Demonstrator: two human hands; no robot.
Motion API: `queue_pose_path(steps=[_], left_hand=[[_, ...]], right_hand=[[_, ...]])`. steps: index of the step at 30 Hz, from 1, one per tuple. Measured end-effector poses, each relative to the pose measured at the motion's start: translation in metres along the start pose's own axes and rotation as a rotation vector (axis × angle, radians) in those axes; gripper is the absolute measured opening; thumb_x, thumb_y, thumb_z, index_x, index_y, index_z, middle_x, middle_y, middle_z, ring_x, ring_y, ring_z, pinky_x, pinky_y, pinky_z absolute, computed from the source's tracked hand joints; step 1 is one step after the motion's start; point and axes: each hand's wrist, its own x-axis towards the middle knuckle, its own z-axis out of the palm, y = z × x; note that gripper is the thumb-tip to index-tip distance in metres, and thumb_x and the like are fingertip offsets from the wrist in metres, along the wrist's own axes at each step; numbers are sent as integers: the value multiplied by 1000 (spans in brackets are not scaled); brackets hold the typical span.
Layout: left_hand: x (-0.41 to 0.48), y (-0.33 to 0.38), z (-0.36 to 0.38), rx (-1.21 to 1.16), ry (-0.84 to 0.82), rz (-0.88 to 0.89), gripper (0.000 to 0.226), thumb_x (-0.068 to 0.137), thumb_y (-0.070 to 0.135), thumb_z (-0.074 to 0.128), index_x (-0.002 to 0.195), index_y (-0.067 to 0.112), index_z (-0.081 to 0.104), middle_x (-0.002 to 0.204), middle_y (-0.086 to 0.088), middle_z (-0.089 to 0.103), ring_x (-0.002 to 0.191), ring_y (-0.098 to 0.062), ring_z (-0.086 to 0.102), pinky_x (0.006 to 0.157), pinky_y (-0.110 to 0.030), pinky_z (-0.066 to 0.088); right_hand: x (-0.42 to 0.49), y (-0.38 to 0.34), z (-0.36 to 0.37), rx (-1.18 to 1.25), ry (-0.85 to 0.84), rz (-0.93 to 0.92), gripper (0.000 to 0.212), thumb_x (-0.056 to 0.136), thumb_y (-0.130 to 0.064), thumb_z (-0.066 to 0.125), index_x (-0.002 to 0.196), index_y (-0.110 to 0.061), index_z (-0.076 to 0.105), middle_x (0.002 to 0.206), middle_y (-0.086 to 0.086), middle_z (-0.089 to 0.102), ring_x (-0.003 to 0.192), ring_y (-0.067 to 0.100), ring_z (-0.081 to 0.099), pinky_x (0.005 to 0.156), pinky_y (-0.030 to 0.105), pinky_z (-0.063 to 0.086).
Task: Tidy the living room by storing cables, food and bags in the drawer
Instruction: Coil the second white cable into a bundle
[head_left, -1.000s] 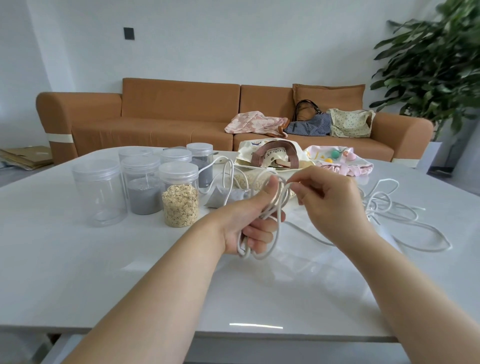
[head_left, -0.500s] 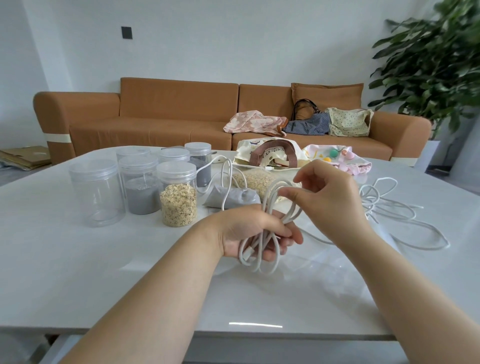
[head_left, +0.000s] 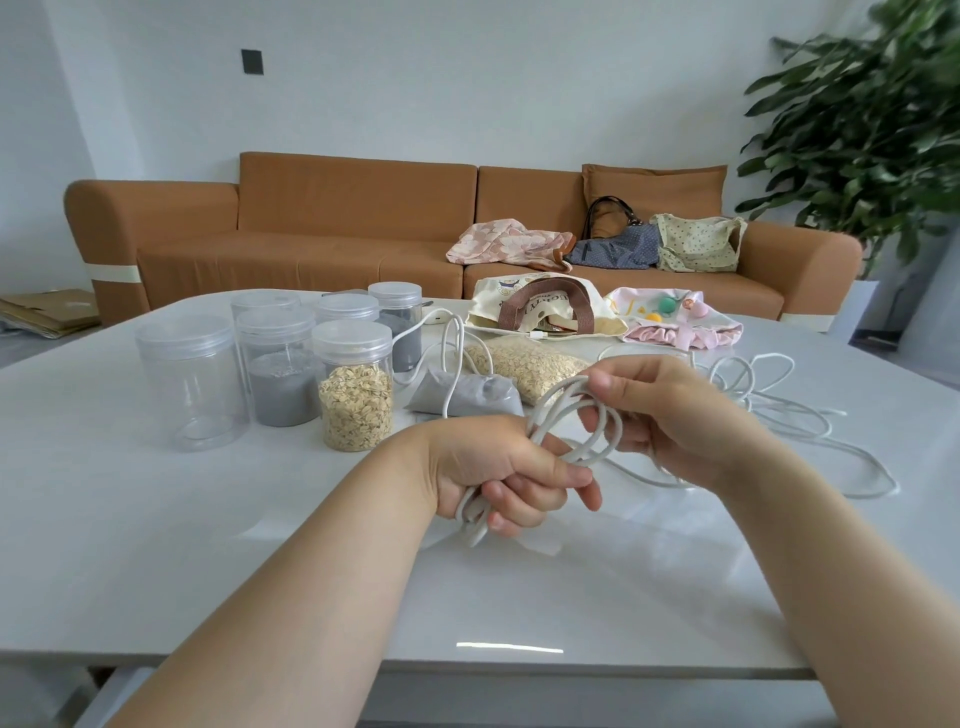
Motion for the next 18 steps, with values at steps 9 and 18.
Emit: queue_pose_path(steps=[9, 18], left_hand=[[2, -1, 2, -8, 44, -9, 21, 98, 15, 41, 80, 11, 50, 42, 11, 29, 31, 3, 28, 38, -13, 31], [5, -1, 3, -27, 123, -6, 22, 98, 13, 43, 78, 9, 52, 40, 9, 29, 32, 0, 29, 39, -13, 34]], right_hand=[[2, 1, -5, 164, 13, 61, 18, 63, -19, 67, 76, -6, 67, 54, 9, 59, 32, 4, 26, 34, 10, 22], [0, 1, 0, -331, 146, -148, 16, 86, 3, 59, 72, 0, 65, 42, -1, 45, 35, 7, 29, 35, 15, 23]])
